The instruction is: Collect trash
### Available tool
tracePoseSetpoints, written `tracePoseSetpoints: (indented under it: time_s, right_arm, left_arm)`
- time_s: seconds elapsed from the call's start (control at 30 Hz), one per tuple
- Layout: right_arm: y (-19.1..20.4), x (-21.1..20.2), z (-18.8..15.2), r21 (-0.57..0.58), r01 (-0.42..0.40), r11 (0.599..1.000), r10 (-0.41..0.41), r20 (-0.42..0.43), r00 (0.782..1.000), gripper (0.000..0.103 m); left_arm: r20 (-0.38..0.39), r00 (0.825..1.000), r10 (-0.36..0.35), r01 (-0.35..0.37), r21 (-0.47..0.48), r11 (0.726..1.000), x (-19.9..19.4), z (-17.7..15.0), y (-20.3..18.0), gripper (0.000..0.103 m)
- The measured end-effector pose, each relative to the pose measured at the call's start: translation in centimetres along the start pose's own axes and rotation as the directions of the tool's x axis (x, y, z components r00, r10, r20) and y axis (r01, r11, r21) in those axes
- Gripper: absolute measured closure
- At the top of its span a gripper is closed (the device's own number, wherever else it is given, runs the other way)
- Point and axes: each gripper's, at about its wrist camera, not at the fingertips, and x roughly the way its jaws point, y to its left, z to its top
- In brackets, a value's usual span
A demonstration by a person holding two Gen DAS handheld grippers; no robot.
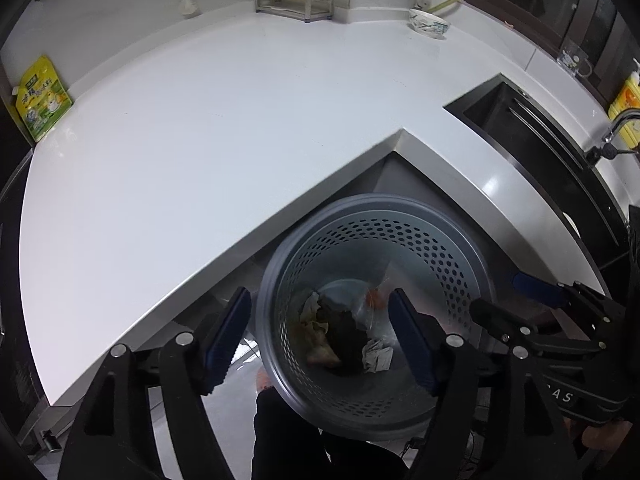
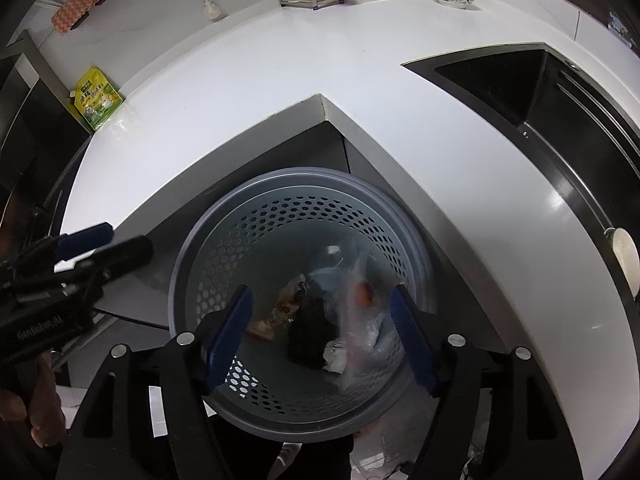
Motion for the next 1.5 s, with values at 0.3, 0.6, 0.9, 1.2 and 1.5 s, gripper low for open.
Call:
tracePoseSetpoints:
  time_s: [0.3,0.6,0.9,1.2,1.5]
  right_arm:
    - [-0.5,-1.7,-0.2,0.011,0.023,1.0,-0.023,0.006,1.0,0.035]
    - [-0.4,-4.1,-0.5,0.014,0.028,1.0,-0.029,0.037,0.999,0.034]
    - [-0.3,-5.2,-0.8,0.011,0.027,1.0,-0.028,0.043,0.999,0.033]
    - [-0.7,-5.7,-0.8,0.015,0.019,1.0,-0.019,0.048,0.999,0.031]
    - [-0.7,-5.8,-0.9,0.008,0.016,1.0,-0.017,0.042,0.999,0.031]
  left_arm:
    - [0.032,0.999,0.026,-0.026,0.001,1.0,-1.4,0.8,-0.6,0.03]
    - [0.075,0.997,0.034,-0.035,0.009,0.999,-3.5,1.5,-1.7,0.028]
    - [0.106,0.993,0.047,-0.048,0.009,0.999,-5.2,1.9,-2.4,0.023]
    - [0.124,0.99,0.063,-0.064,0.006,0.998,-6.1,1.7,-2.6,0.022]
    - [0.123,0.989,0.083,-0.083,-0.005,0.997,-6.1,1.8,-2.6,0.016]
